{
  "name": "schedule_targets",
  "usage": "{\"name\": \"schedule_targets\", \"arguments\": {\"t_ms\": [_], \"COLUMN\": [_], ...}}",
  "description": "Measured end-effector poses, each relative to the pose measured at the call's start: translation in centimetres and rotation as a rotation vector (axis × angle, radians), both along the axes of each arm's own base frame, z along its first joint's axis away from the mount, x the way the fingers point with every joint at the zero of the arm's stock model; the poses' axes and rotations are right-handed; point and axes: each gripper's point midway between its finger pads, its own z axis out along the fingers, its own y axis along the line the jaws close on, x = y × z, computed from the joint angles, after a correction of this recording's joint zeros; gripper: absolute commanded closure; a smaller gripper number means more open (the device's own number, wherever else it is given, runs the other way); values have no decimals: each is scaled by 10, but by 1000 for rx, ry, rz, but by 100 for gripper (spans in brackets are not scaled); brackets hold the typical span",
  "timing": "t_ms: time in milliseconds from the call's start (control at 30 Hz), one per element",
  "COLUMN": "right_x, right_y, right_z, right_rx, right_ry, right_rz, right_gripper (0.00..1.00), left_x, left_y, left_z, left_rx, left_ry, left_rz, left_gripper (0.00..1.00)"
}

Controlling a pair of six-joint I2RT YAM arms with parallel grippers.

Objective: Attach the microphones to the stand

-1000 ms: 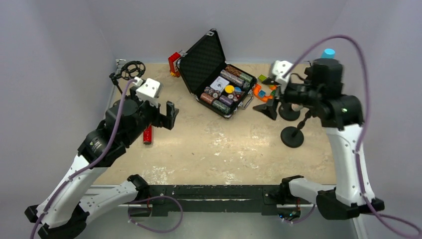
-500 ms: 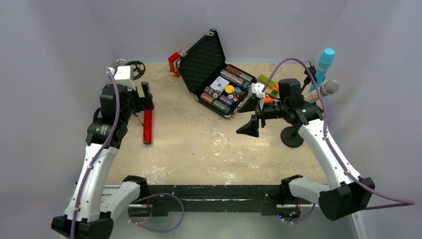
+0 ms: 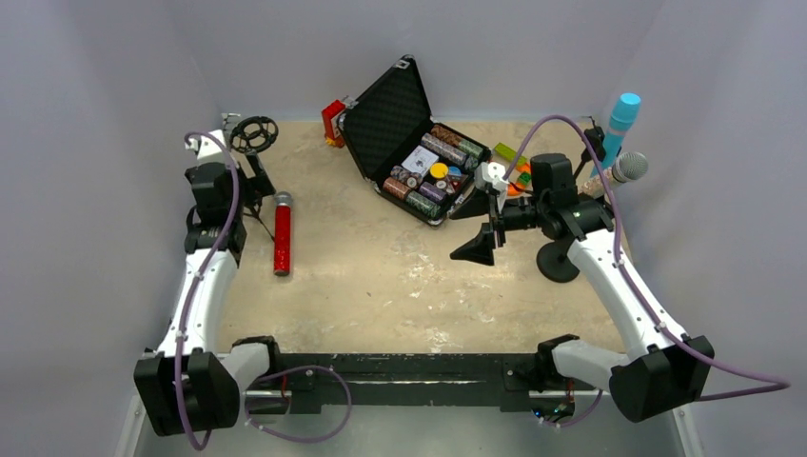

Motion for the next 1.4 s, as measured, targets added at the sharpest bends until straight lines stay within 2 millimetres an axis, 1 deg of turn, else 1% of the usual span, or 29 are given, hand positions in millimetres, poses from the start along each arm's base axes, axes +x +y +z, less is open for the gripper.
{"name": "schedule_targets", "arguments": {"t_ms": [100, 167, 267, 333, 500, 567, 633, 700, 767, 933, 967, 1133, 1200, 1267, 1333, 1400], "right_x": [0, 0, 0, 0, 0, 0, 0, 1, 1, 2, 2, 2, 1, 1, 1, 1], "right_y": [0, 0, 0, 0, 0, 0, 0, 0, 0, 0, 0, 0, 0, 0, 0, -1], "right_z": [-1, -1, -1, -1, -2, -2, -3, -5, -7, -11, -11, -11, -11, -12, -13, -15], "right_rx": [1, 1, 1, 0, -2, -3, -4, -7, -11, -17, -18, -18, -19, -20, -22, -26], "right_ry": [-1, -3, -5, -5, -7, -8, -6, -1, 6, 19, 18, 12, 11, 11, 14, 18], "right_rz": [3, 4, 4, 5, 7, 7, 8, 8, 9, 11, 12, 14, 15, 16, 17, 20], "right_gripper": [2, 2, 2, 2, 2, 2, 2, 2, 2, 2, 2, 2, 2, 2, 2, 2], "left_x": [16, 23, 34, 42, 60, 65, 68, 71, 73, 77, 77, 76, 72, 69, 63, 56], "left_y": [16, 26, 42, 49, 58, 59, 60, 60, 61, 56, 56, 55, 57, 60, 60, 59], "left_z": [-6, -8, -10, -12, -24, -30, -35, -37, -37, -33, -32, -30, -25, -13, 3, 24], "left_rx": [23, 40, 62, 73, 89, 99, 105, 111, 123, 160, 168, 224, 251, 279, 299, 319], "left_ry": [-21, -34, -60, -72, -83, -78, -74, -77, -84, -114, -116, -112, -114, -133, -167, -213], "left_rz": [48, 74, 112, 121, 119, 109, 102, 93, 82, 34, 27, -2, 2, 13, 22, 26], "left_gripper": [5, 6, 11, 14, 37, 42, 50, 65, 70, 98, 100, 100, 100, 100, 100, 100]}}
